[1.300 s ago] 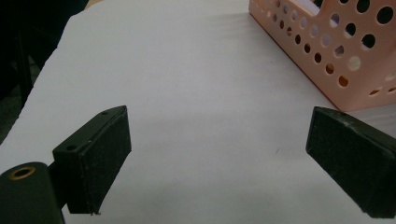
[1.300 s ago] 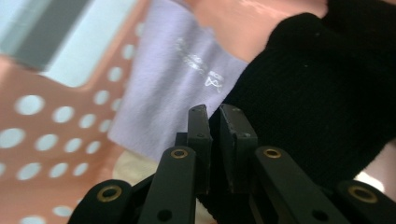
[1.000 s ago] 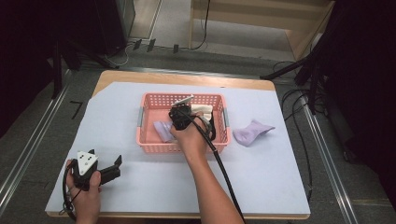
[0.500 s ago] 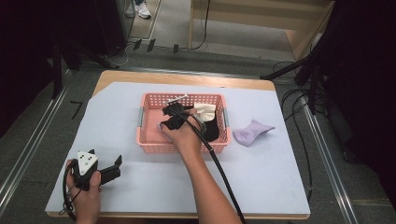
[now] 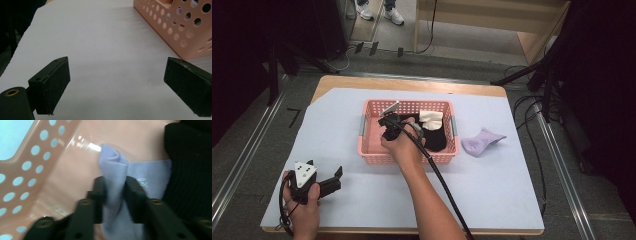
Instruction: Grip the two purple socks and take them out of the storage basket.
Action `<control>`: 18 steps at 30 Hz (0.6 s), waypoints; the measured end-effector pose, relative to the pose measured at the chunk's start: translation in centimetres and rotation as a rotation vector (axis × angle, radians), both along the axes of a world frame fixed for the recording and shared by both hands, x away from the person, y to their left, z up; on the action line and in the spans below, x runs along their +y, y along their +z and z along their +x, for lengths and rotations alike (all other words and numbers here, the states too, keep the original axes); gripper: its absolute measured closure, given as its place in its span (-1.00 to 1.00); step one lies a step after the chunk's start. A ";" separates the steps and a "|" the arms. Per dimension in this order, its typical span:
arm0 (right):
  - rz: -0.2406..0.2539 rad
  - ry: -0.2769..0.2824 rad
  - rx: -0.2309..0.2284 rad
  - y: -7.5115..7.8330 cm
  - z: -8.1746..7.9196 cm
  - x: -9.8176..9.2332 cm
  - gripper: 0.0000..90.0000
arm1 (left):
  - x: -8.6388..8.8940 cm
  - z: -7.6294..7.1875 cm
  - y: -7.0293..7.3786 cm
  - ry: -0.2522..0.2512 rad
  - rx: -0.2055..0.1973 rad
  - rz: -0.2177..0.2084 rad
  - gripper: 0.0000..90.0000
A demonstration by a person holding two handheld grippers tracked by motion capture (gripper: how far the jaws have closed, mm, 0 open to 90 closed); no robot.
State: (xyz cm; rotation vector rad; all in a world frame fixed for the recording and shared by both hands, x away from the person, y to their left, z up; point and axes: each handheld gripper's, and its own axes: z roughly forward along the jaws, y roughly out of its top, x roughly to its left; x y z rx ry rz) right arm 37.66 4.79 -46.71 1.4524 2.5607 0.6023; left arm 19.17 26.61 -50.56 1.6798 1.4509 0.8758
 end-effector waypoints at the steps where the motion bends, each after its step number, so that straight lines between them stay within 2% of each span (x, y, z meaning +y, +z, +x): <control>1: 0.006 -0.001 -0.020 0.1 -0.1 -0.1 0.84 | 0.0 0.0 0.0 0.000 0.000 0.000 -0.83; 2: 0.013 0.004 -0.045 0.2 -0.2 -0.3 0.89 | 0.0 0.0 0.0 0.000 0.001 -0.001 -0.83; 3: 0.013 0.004 -0.045 0.2 -0.2 -0.3 0.89 | 0.0 0.0 0.0 0.000 0.001 -0.001 -0.83; 4: 0.038 0.008 -0.085 0.7 -0.4 -0.7 0.93 | 0.0 0.0 0.0 0.000 0.000 -0.002 -0.83; 5: 0.038 0.008 -0.085 0.7 -0.4 -0.7 0.93 | 0.0 0.0 0.0 0.000 0.000 -0.002 -0.83; 6: 0.089 0.004 -0.121 1.3 -0.6 -1.2 0.94 | 0.0 0.0 0.0 0.003 0.000 -0.001 -0.83; 10: 0.192 -0.007 -0.218 3.0 -1.1 -2.1 0.94 | 0.0 0.0 0.0 0.003 0.001 0.002 -0.83; 11: 0.192 -0.007 -0.218 3.0 -1.1 -2.1 0.94 | 0.0 0.0 0.0 0.002 0.000 0.001 -0.83; 12: 0.227 -0.001 -0.276 3.8 -1.3 -2.6 0.94 | 0.0 0.0 0.0 0.003 0.002 0.001 -0.83; 14: 0.278 -0.004 -0.323 4.5 -1.7 -3.0 0.94 | -0.1 0.0 0.0 0.004 -0.003 0.000 -0.83; 15: 0.278 -0.004 -0.323 4.5 -1.7 -3.0 0.94 | -0.1 0.0 0.0 0.004 -0.003 0.000 -0.83; 16: 0.319 0.001 -0.375 5.2 -2.0 -3.4 0.94 | -0.1 0.0 0.0 0.001 0.000 0.004 -0.83; 17: 0.319 0.001 -0.375 5.2 -2.0 -3.4 0.94 | -0.1 0.0 0.0 0.001 0.000 0.004 -0.83; 18: 0.363 -0.002 -0.411 5.8 -2.2 -3.7 0.94 | -0.1 0.0 0.0 0.001 0.000 0.003 -0.83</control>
